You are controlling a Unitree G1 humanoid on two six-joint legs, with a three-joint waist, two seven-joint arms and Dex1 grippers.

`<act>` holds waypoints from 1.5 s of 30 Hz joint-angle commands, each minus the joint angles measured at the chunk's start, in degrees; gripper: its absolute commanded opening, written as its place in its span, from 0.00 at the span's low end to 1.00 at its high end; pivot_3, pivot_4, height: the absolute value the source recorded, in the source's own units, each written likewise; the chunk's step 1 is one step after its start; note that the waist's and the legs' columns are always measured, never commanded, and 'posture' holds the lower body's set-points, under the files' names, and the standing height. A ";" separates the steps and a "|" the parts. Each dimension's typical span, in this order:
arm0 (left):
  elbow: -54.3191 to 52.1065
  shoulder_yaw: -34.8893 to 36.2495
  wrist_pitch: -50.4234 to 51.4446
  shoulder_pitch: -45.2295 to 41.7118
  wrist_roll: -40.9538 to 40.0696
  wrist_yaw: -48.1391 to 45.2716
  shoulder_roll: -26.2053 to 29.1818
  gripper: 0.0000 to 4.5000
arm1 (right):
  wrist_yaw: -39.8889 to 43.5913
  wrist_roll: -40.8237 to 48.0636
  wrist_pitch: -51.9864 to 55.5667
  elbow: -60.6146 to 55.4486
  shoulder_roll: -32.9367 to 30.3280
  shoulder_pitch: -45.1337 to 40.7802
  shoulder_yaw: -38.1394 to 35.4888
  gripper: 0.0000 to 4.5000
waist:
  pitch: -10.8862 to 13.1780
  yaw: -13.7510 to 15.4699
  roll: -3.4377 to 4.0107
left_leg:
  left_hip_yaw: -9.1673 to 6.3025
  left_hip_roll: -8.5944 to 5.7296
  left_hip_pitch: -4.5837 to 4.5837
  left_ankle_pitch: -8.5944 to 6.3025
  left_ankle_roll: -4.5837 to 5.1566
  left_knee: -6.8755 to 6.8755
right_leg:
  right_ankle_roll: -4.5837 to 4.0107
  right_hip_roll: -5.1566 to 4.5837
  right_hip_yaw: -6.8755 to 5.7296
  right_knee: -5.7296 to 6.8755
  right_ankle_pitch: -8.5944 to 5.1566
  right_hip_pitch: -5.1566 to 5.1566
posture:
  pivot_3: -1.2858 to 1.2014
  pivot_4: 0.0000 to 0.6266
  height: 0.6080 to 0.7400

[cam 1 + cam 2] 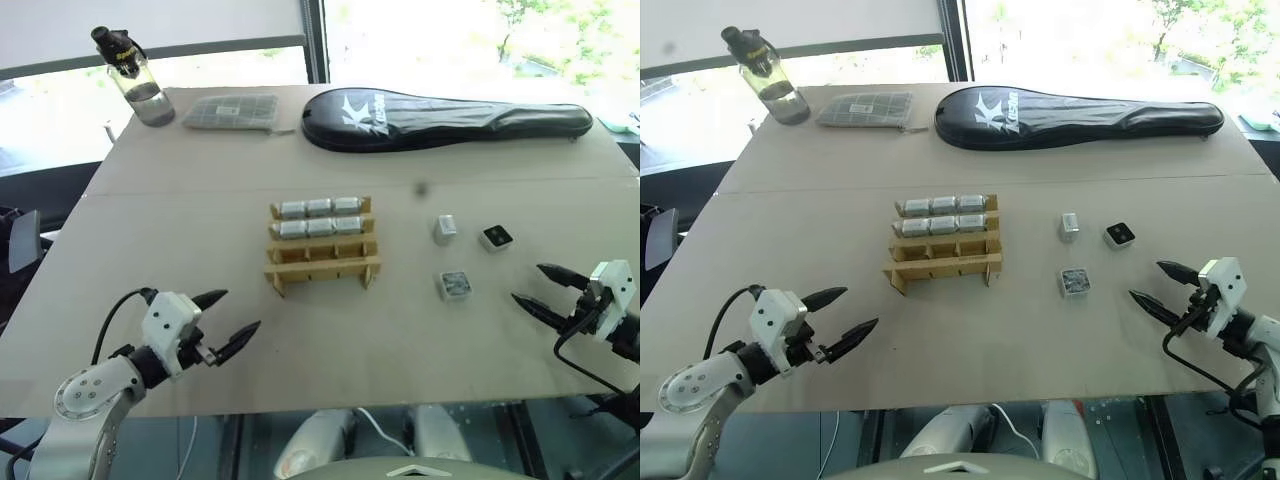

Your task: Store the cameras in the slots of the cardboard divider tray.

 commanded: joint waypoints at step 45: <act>-1.66 5.69 1.27 -3.83 -19.57 -33.08 11.79 0.99 | 24.40 -12.96 -7.38 16.73 -3.22 -28.90 23.30 1.00 | 0.08 -0.24 -0.05 | 0.06 0.17 -0.04 -0.10 -0.03 0.01 | -0.06 0.18 0.01 -0.18 0.03 -0.04 | 0.52 0.24 1.00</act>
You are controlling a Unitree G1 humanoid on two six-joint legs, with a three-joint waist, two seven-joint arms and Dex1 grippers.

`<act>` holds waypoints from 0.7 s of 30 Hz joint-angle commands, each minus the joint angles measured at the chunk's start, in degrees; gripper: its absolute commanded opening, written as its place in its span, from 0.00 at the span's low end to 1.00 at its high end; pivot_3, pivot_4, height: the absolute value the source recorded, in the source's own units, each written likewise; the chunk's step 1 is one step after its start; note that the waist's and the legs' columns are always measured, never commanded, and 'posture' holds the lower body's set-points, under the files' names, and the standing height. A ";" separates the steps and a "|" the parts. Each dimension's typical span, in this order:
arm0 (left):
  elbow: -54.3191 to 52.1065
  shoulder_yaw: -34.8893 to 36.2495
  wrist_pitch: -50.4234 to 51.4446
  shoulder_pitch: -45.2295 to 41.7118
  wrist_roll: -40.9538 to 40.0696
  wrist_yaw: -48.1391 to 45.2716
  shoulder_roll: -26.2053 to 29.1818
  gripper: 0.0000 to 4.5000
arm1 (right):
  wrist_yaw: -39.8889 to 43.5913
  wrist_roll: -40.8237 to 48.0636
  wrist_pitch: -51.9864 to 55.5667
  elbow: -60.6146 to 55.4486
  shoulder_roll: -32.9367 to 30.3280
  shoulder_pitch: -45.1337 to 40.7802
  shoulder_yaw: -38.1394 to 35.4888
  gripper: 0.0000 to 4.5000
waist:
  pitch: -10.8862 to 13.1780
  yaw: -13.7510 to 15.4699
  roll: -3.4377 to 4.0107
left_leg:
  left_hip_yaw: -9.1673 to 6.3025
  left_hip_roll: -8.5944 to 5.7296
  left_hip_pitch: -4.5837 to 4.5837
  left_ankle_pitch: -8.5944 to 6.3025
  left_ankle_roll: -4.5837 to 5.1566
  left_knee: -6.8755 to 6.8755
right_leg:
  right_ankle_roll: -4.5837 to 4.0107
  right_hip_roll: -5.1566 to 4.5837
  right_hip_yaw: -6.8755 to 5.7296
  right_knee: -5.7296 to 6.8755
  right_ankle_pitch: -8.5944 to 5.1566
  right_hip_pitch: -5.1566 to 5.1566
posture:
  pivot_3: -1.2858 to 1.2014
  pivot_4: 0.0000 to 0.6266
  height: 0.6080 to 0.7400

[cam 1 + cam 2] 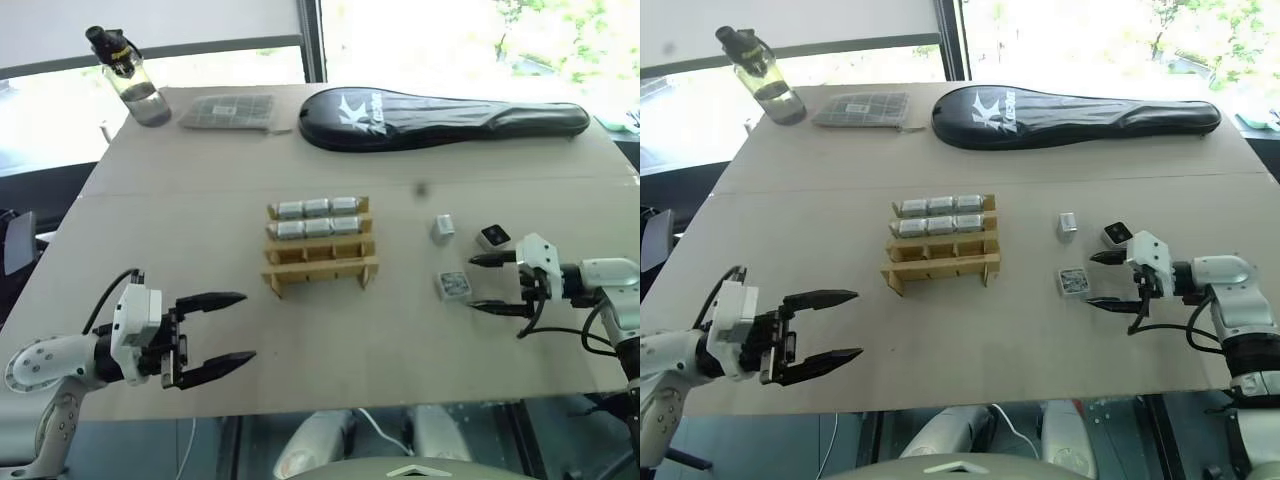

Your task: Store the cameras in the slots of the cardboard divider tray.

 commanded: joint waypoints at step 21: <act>-3.95 0.50 2.16 -0.78 -2.16 -3.36 1.06 1.00 | 7.45 -0.41 -1.49 -0.65 0.73 -6.33 7.51 0.44 | 0.00 -0.12 0.00 | 0.00 0.14 -0.29 -0.06 -0.06 0.11 | -0.04 0.15 -0.03 -0.01 0.03 -0.28 | 0.52 0.24 1.00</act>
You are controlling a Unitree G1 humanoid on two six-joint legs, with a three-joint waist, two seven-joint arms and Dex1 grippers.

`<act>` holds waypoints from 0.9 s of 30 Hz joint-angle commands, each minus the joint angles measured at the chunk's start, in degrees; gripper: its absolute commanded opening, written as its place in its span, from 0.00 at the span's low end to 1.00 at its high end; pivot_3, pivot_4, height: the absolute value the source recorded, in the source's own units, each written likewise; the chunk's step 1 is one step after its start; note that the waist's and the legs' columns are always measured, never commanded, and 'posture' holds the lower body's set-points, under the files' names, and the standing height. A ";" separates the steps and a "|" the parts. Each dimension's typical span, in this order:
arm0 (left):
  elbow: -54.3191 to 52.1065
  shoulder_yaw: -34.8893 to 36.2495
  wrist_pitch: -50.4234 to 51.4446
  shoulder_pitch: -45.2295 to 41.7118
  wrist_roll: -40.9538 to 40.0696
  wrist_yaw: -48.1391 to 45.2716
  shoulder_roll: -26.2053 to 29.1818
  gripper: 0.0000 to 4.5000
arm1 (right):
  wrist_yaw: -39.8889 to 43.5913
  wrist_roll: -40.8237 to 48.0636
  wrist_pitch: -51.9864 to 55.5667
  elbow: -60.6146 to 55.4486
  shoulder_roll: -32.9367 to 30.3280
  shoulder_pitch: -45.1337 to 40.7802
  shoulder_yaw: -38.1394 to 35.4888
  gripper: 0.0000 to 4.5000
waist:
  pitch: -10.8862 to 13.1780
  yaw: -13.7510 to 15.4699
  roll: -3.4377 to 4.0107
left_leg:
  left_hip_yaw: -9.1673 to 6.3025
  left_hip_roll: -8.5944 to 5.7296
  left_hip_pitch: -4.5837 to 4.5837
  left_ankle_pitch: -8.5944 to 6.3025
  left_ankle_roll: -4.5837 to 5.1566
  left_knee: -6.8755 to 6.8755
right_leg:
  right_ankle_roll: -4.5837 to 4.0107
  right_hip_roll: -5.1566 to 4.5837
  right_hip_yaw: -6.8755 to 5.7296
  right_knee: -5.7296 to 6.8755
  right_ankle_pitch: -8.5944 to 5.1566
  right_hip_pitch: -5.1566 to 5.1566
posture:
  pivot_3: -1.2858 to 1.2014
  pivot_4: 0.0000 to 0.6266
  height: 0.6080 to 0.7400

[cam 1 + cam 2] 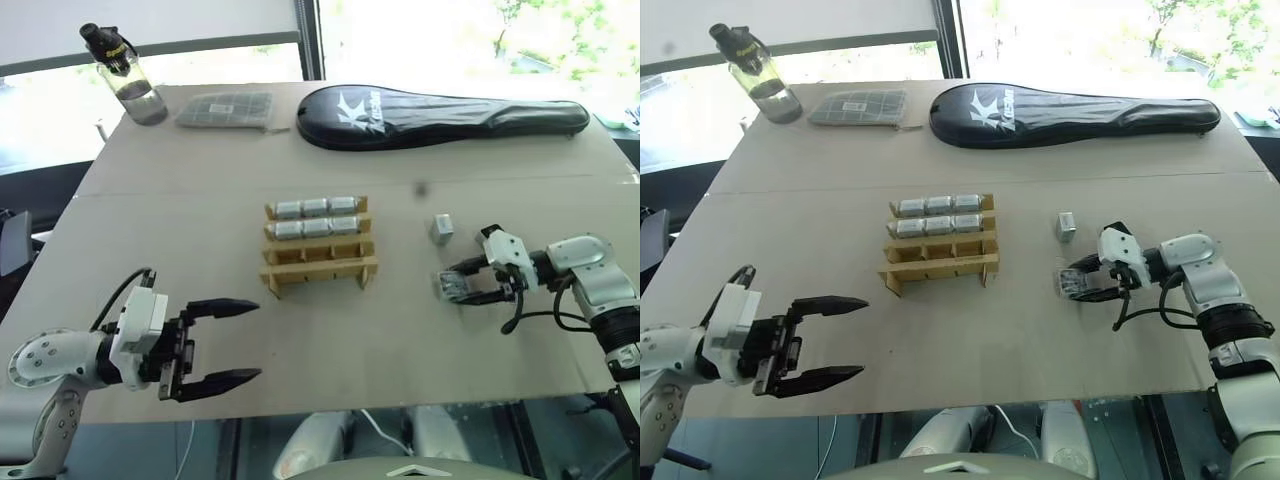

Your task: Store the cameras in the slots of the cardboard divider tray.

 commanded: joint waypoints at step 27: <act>1.20 -9.48 28.66 -27.32 -4.28 22.74 -1.69 1.00 | -49.84 -43.32 -40.26 -16.87 21.60 -10.83 7.25 0.44 | -0.12 -1.97 -0.20 | 0.04 -0.04 0.11 -0.01 -0.12 0.25 | 0.00 0.18 -0.52 0.45 0.01 -0.22 | 0.52 0.24 1.00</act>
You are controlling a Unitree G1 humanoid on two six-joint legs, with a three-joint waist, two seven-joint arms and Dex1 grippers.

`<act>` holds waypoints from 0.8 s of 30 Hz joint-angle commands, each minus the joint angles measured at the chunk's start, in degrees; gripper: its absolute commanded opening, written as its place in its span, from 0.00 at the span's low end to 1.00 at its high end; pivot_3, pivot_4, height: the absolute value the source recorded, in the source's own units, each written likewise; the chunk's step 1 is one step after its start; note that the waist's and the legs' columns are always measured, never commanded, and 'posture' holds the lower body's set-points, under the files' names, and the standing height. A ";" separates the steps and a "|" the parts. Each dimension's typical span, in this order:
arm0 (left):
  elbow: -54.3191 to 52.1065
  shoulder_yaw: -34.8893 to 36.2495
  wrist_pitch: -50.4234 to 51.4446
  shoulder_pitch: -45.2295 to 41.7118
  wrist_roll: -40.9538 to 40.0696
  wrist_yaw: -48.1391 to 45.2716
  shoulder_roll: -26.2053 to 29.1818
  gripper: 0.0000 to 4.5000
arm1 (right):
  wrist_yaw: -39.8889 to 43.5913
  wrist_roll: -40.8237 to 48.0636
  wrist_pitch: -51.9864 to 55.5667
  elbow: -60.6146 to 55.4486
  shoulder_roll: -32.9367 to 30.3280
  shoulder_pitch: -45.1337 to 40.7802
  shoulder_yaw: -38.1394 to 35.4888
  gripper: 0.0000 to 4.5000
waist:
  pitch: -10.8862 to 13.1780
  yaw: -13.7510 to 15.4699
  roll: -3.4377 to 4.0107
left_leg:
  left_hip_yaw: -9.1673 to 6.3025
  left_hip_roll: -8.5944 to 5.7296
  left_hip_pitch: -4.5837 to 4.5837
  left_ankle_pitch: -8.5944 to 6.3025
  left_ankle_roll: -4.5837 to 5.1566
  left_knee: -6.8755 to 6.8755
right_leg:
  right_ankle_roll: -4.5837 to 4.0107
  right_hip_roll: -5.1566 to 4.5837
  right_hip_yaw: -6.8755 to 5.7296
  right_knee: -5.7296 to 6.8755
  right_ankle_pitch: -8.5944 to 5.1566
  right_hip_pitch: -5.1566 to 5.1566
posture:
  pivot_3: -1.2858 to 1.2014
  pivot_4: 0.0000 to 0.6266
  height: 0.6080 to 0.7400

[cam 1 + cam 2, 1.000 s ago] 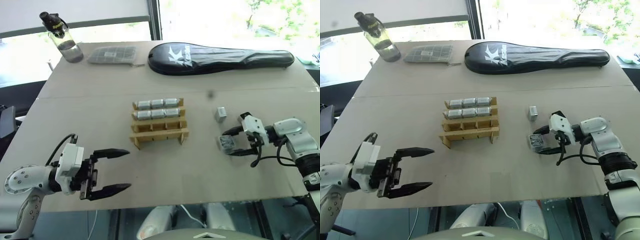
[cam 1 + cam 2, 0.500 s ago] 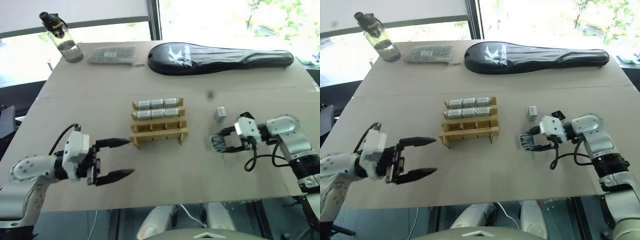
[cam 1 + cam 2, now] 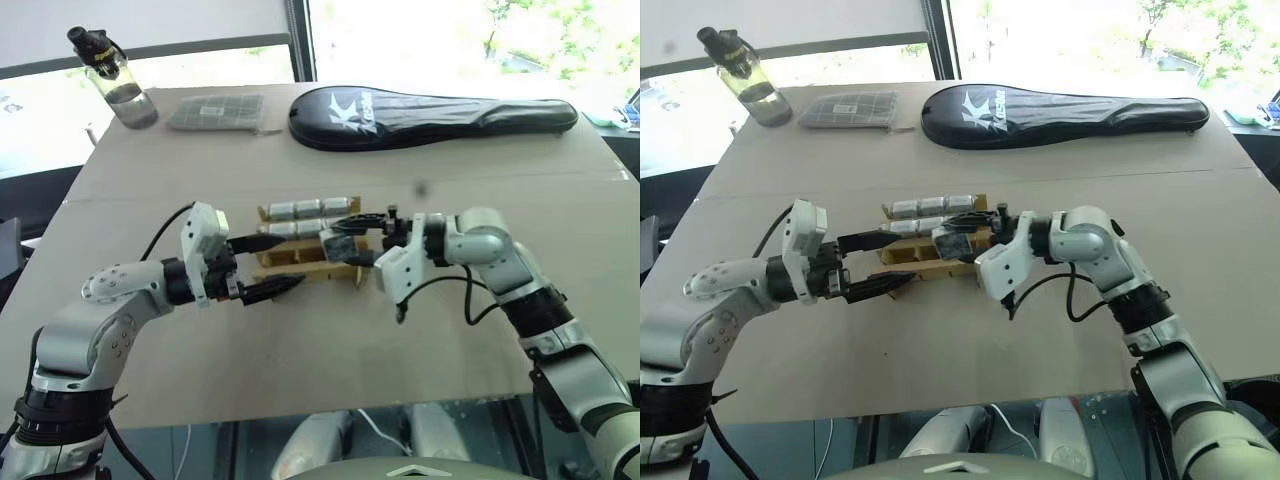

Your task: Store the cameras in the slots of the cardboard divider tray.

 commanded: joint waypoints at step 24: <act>2.25 1.66 4.93 -6.47 -4.71 2.19 -1.32 0.40 | -14.68 -5.73 -2.60 -0.98 1.15 -2.85 6.08 0.44 | 0.00 -1.39 0.00 | 0.04 0.07 0.06 0.00 -0.04 0.01 | -0.09 0.08 0.02 0.00 0.05 0.01 | 0.52 0.24 1.00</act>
